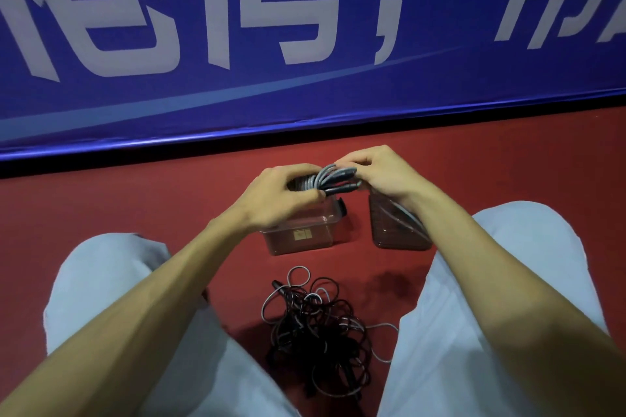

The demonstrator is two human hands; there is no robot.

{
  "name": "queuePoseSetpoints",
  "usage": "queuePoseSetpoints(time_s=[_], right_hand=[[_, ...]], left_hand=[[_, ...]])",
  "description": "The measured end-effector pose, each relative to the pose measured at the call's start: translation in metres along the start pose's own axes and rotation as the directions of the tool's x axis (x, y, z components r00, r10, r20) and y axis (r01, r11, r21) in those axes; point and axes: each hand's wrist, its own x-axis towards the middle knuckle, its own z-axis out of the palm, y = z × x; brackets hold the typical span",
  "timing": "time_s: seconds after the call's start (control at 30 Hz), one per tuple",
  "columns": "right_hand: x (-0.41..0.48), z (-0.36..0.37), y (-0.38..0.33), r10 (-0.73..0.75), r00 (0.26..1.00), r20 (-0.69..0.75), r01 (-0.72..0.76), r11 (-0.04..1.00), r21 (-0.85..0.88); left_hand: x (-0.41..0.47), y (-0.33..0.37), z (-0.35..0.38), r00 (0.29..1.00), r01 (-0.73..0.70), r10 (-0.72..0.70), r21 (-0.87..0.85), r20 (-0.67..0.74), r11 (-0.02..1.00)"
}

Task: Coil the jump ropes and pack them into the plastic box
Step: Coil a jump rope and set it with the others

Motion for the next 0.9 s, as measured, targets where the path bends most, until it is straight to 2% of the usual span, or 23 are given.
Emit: queuePoseSetpoints(time_s=[0.1, 0.2, 0.3, 0.4, 0.47, 0.57, 0.73, 0.8, 0.9], right_hand=[[0.0, 0.001, -0.007, -0.003, 1.0, -0.015, 0.006, 0.984, 0.181], [-0.003, 0.009, -0.014, -0.02, 0.999, -0.029, 0.028, 0.954, 0.3], [-0.006, 0.019, -0.015, -0.031, 1.0, 0.0, 0.03, 0.967, 0.251], [-0.007, 0.027, -0.011, -0.058, 0.997, 0.053, 0.055, 0.997, 0.055], [-0.009, 0.027, -0.009, -0.045, 0.994, 0.096, 0.055, 0.993, -0.105], [-0.013, 0.023, -0.011, -0.008, 0.982, 0.188, 0.062, 0.957, -0.283], [-0.014, 0.022, -0.013, 0.104, 0.979, 0.175, -0.029, 0.923, -0.384], [-0.013, 0.021, -0.013, 0.132, 0.978, 0.161, -0.053, 0.906, -0.42], [-0.014, 0.02, -0.014, 0.162, 0.97, 0.179, -0.038, 0.835, -0.548]], left_hand=[[-0.007, 0.008, 0.001, 0.996, 0.021, -0.048, -0.345, -0.07, 0.938], [-0.013, 0.016, 0.003, 0.981, 0.013, -0.111, -0.517, -0.16, 0.856], [-0.012, 0.013, 0.005, 0.98, 0.041, -0.156, -0.643, -0.122, 0.764], [-0.016, 0.014, 0.01, 0.98, 0.104, -0.199, -0.784, -0.026, 0.612], [-0.019, 0.014, 0.015, 0.961, 0.116, -0.269, -0.794, -0.062, 0.597], [-0.021, 0.011, 0.018, 0.938, 0.13, -0.323, -0.739, -0.123, 0.661], [-0.02, 0.005, 0.019, 0.918, 0.149, -0.36, -0.694, -0.169, 0.705], [-0.019, 0.0, 0.019, 0.909, 0.151, -0.361, -0.64, -0.21, 0.753], [-0.018, -0.007, 0.02, 0.902, 0.17, -0.368, -0.595, -0.227, 0.786]])
